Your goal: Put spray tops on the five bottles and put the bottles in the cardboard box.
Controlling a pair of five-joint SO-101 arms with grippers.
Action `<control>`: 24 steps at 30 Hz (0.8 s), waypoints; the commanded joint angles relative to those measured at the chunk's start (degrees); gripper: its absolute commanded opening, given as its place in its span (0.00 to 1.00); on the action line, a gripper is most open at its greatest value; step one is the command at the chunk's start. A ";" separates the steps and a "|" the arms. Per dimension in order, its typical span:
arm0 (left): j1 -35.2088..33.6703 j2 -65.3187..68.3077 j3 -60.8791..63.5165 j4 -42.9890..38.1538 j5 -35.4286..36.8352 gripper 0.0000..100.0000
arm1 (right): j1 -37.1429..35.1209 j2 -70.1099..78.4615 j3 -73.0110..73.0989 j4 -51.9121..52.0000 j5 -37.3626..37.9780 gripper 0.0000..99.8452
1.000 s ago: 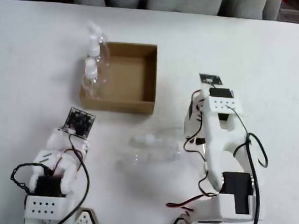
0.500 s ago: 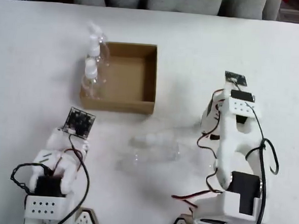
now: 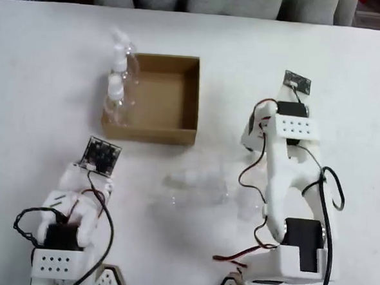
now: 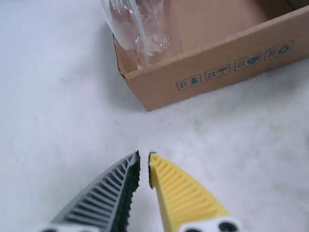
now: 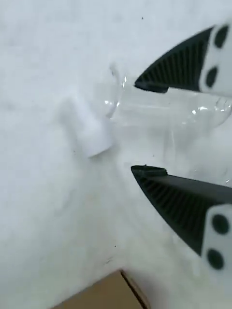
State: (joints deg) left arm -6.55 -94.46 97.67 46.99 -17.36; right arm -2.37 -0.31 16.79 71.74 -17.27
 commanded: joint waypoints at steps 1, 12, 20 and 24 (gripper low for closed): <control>-0.22 -0.84 -0.26 0.26 -0.62 0.05 | -1.89 -0.40 -2.37 -3.38 -1.14 0.24; -0.22 -0.84 -0.26 0.26 -0.62 0.05 | -1.01 8.66 -2.90 -9.98 -1.23 0.24; -0.22 -0.84 -0.26 0.35 -0.62 0.05 | 1.63 12.88 -4.92 -9.71 -1.23 0.24; -0.22 -0.84 -0.26 0.35 -0.62 0.05 | 1.71 15.25 -6.59 -9.63 -0.70 0.12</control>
State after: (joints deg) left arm -6.55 -94.46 97.67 46.99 -17.36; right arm -1.49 14.73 13.19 62.42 -17.80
